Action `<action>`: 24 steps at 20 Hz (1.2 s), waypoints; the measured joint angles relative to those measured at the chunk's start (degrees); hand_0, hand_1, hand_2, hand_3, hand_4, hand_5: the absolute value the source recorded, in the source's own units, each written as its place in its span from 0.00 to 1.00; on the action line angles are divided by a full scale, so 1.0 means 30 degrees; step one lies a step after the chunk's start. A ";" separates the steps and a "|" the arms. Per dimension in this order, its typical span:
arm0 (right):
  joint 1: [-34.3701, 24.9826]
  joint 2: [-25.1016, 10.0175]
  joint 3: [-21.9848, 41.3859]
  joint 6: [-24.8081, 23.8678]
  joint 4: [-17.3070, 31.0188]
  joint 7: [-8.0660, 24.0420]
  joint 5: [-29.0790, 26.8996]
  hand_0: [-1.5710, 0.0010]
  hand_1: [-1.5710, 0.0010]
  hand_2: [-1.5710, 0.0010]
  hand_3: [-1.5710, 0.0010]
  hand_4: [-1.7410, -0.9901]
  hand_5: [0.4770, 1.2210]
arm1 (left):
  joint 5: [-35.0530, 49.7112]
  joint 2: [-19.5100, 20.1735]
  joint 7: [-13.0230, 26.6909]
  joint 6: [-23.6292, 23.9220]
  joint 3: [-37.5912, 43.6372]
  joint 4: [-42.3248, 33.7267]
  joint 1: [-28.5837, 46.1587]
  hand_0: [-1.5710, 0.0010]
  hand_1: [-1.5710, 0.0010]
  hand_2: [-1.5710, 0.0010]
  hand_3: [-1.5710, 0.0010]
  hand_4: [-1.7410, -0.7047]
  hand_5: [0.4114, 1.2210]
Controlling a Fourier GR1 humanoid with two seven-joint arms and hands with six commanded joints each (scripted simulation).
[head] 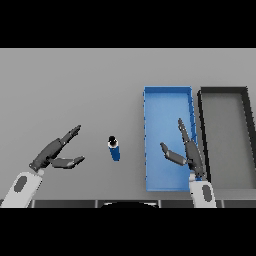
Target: Pick up the blue pipe and place it into the blue bin.
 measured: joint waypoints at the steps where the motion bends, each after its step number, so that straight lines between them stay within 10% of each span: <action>1: 0.0047 0.0059 0.0098 0.0041 0.0001 -0.0108 0.0041 1.00 1.00 1.00 1.00 0.71 0.18 | -0.0224 -0.0274 0.0371 -0.0154 -0.0542 -0.0246 0.0007 1.00 1.00 1.00 1.00 0.56 0.11; 18: 0.1343 0.0153 0.0151 -0.0181 -0.0958 -0.0117 0.0162 1.00 1.00 1.00 1.00 0.72 0.17 | -0.4014 -0.6307 0.1219 0.0734 -0.4063 0.3901 -0.2913 1.00 1.00 1.00 1.00 0.58 0.06; 24: 0.0991 0.0249 0.0045 -0.0124 -0.0612 0.0110 -0.0039 1.00 1.00 1.00 1.00 0.72 0.17 | -0.3790 -0.7947 0.0031 0.0527 -0.4163 0.5437 -0.3751 1.00 1.00 0.97 1.00 0.48 0.18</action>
